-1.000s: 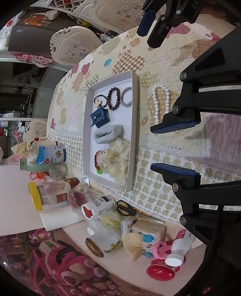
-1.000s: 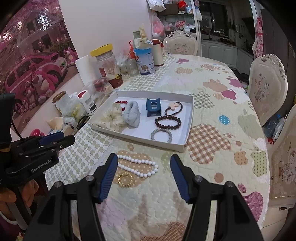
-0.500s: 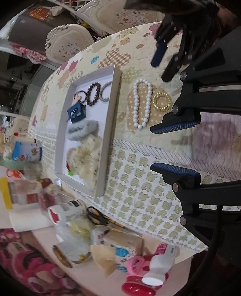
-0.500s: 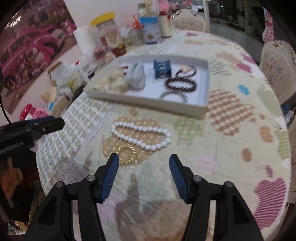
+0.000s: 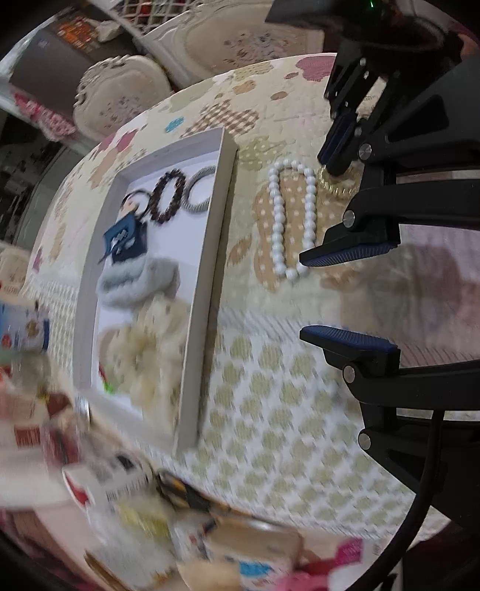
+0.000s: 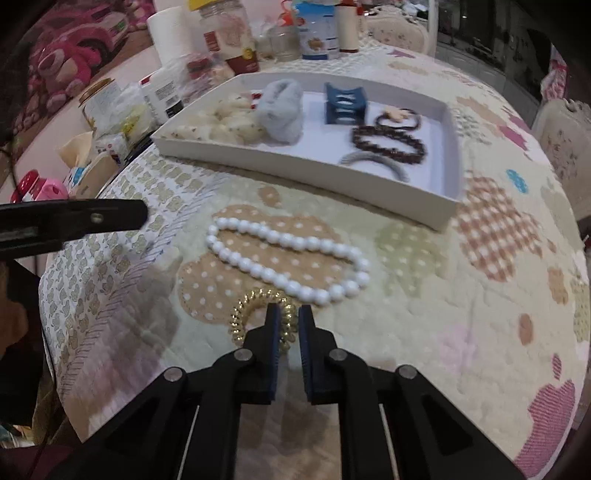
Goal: Organize jewelry
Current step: 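Grasp the white pearl strand with the left tool while the right tool grasps the gold coil hair tie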
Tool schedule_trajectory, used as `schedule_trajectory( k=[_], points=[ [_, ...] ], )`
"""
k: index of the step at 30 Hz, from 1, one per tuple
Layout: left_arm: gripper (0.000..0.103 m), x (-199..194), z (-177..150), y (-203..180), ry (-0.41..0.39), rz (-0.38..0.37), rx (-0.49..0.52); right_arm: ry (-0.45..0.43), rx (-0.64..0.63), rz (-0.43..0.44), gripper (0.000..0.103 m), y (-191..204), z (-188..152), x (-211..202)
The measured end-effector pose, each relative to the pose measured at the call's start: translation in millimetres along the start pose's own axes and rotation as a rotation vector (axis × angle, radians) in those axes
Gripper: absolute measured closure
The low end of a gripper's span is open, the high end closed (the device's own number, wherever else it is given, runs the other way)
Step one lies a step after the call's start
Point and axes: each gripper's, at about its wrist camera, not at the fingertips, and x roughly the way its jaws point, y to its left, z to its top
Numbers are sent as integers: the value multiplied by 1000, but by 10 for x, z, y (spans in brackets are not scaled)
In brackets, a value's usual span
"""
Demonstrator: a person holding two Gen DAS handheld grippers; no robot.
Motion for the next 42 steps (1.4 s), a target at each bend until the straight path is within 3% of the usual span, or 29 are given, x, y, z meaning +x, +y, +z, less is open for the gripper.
schedule_trajectory(
  k=[8,12,18,20,21,22,25,32,42],
  points=[
    [71,344,132,-333,45,-16,185,-21,128,0,93,-405,-112,-286],
    [69,462,119,-415,73,13,281,-32,177,9,93,-520,-149,-342],
    [65,556,150,-462,88,6,346,-46,213,18,93,-592,-112,-356],
    [74,562,178,-464,68,18,336,-55,218,21,93,-603,-94,-363],
    [92,564,185,-458,57,35,328,-58,218,25,93,-603,-85,-367],
    [95,564,190,-442,58,42,315,-60,215,27,93,-596,-77,-370],
    [95,503,194,-392,71,-1,272,-70,205,27,93,-575,-68,-402],
    [95,73,183,-352,-21,-11,213,-108,203,30,93,-584,-18,-556],
    [95,-497,322,-332,-117,60,165,-167,169,52,93,-543,110,-789]
  ],
)
